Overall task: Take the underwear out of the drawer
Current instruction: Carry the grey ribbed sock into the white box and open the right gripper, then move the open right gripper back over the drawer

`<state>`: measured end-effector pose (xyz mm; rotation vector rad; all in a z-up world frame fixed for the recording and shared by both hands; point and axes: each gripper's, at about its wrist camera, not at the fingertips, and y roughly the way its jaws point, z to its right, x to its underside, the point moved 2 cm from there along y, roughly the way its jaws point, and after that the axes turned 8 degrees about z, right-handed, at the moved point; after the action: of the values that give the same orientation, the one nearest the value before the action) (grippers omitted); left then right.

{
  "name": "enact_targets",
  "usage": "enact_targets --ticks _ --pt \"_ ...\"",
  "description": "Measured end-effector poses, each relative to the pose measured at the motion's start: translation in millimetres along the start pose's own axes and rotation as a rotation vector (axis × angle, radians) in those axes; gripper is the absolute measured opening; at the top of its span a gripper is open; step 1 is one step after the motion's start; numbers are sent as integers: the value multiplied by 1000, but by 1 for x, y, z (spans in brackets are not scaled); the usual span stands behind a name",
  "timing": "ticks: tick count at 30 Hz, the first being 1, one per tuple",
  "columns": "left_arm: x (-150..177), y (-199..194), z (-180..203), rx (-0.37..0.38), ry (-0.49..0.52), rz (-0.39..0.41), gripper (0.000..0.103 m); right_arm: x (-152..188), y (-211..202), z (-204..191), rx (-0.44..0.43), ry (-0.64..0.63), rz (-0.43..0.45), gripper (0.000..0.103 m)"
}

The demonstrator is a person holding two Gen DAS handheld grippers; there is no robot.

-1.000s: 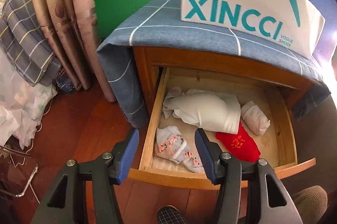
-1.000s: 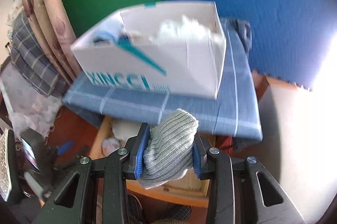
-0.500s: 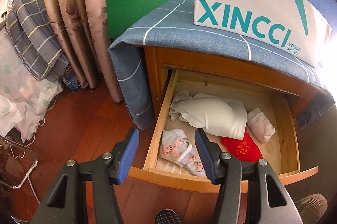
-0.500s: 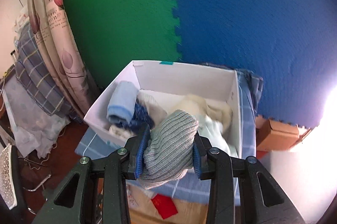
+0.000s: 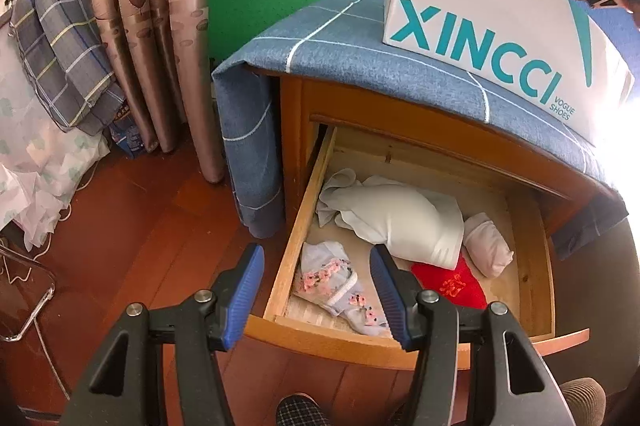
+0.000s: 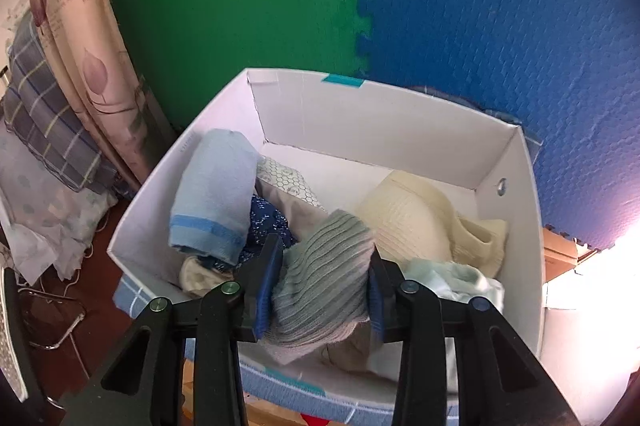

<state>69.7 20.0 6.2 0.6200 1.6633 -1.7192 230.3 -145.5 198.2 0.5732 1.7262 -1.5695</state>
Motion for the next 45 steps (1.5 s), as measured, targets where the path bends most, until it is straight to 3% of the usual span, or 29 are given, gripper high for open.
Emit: enact_targets --ticks 8,18,34,40,45 --pt "0 3 -5 19 -36 -13 56 -1 19 -4 9 -5 -26 36" --pt "0 3 -5 17 -41 -16 56 12 -17 -9 -21 -54 16 37" --pt "0 1 -1 7 -27 -8 56 83 -93 -1 -102 -89 65 40" --pt "0 0 -2 6 -30 -7 56 126 -86 4 -119 -101 2 41" --pt "0 1 -2 6 -32 -9 56 173 -59 5 -105 -170 -104 40"
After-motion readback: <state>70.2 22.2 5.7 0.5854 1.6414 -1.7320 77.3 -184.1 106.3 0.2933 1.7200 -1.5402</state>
